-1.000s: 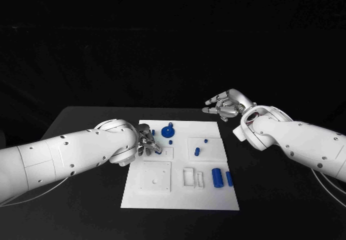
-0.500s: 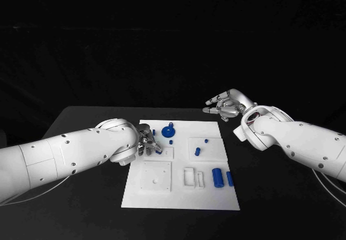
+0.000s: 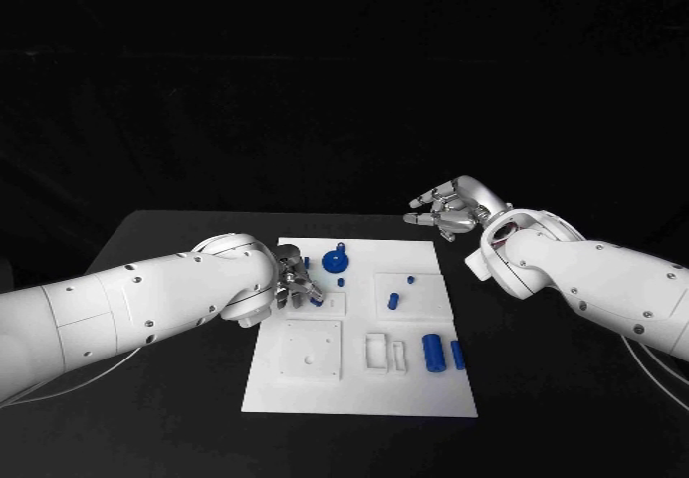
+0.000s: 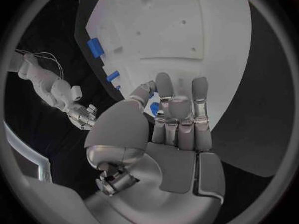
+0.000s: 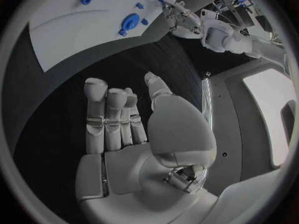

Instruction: Assemble the parts on the task board

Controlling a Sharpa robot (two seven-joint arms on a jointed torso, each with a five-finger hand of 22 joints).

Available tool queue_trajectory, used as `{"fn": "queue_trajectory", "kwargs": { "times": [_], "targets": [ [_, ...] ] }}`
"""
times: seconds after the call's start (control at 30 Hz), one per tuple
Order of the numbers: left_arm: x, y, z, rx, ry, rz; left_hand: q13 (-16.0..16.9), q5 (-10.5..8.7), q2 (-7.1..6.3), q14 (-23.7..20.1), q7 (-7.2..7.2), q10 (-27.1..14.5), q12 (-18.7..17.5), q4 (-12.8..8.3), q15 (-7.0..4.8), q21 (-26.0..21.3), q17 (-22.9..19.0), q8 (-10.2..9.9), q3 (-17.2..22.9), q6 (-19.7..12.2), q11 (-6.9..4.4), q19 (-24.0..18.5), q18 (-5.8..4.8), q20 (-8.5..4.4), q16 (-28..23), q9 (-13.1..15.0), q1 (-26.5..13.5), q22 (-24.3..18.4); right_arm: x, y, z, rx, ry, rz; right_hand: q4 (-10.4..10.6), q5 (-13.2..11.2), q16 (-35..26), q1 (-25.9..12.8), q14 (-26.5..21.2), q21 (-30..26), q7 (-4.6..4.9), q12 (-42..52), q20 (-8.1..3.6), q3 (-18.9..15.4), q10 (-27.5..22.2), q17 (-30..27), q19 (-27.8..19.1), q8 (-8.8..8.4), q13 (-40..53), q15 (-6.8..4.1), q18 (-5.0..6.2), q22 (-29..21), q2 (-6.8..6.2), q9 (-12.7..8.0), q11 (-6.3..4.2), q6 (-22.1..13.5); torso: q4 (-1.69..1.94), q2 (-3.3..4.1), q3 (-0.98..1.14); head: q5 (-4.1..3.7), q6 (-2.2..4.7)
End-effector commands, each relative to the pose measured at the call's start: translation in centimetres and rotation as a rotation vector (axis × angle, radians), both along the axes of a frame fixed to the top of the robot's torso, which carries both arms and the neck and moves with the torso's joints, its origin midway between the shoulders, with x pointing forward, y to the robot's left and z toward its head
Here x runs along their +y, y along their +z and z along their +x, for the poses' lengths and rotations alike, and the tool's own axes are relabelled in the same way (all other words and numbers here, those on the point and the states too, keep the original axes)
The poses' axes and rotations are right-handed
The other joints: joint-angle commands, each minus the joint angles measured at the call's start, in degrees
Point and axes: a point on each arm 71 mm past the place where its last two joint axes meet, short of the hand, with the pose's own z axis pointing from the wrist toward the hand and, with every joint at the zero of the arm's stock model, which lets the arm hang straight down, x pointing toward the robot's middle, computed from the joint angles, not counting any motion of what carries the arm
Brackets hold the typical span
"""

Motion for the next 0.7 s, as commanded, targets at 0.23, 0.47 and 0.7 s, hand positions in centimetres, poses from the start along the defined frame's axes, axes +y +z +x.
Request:
{"fn": "queue_trajectory", "kwargs": {
  "times": [0.23, 0.47, 0.7],
  "targets": [
    [-0.96, -1.05, -0.84, 0.079, -0.060, 0.029, 0.0, -0.64, 0.04, 0.2, -6.19, 2.0, 0.9, -2.8, -0.44, -2.1, 0.3, 0.8, 1.3, 13.0, -1.42, 1.4, -0.78, -0.15, 1.0, 15.3, 1.1, 0.4, 0.11, -0.06, 0.01, 0.006, 0.013, -0.004, 0.2, 0.5, -0.3, -0.3, 0.0, -0.2, 0.02, -0.1, -0.20, -0.1, -0.2, 0.1, 2.7, -0.21, 0.0, -0.43, 1.02, 3.5, 0.29, -0.1, 0.00, 0.4, 0.01, -0.04, -0.03, -0.12, -0.08],
    [-1.10, -1.13, -0.98, 0.092, -0.073, 0.039, -0.2, -2.15, 0.26, 0.2, -6.28, 2.0, 1.4, -2.2, -0.41, -4.3, 0.4, 1.0, 0.2, 13.2, -1.29, 2.4, -0.86, -0.07, 1.5, 15.8, 1.5, 2.4, 0.09, -0.07, 0.02, 0.006, 0.013, -0.004, 0.2, 0.7, -0.3, -0.3, 0.0, -0.2, 0.03, -0.1, -0.20, -0.2, -0.2, 0.1, 2.7, -0.21, 0.0, -0.43, 1.01, 3.5, 0.25, -0.1, 0.00, 0.4, 0.04, 0.00, -0.02, -0.31, -0.11],
    [-1.14, -1.17, -1.00, 0.098, -0.078, 0.044, -0.6, -6.66, 1.28, 0.2, -6.40, 2.0, 1.9, -0.3, -0.29, -7.9, 0.4, 1.3, -2.0, 13.3, -1.25, 3.7, -0.86, 0.13, 1.9, 16.3, 2.5, 6.4, 0.11, -0.09, 0.05, 0.006, 0.013, -0.004, 0.2, 1.0, -0.3, -0.3, 0.1, -0.1, 0.01, -0.1, -0.21, -0.1, -0.2, 0.1, 2.7, -0.22, 0.0, -0.44, 1.01, 3.5, 0.26, -0.1, -0.01, 0.4, 0.08, 0.00, -0.02, -0.32, -0.23]
  ]
}}
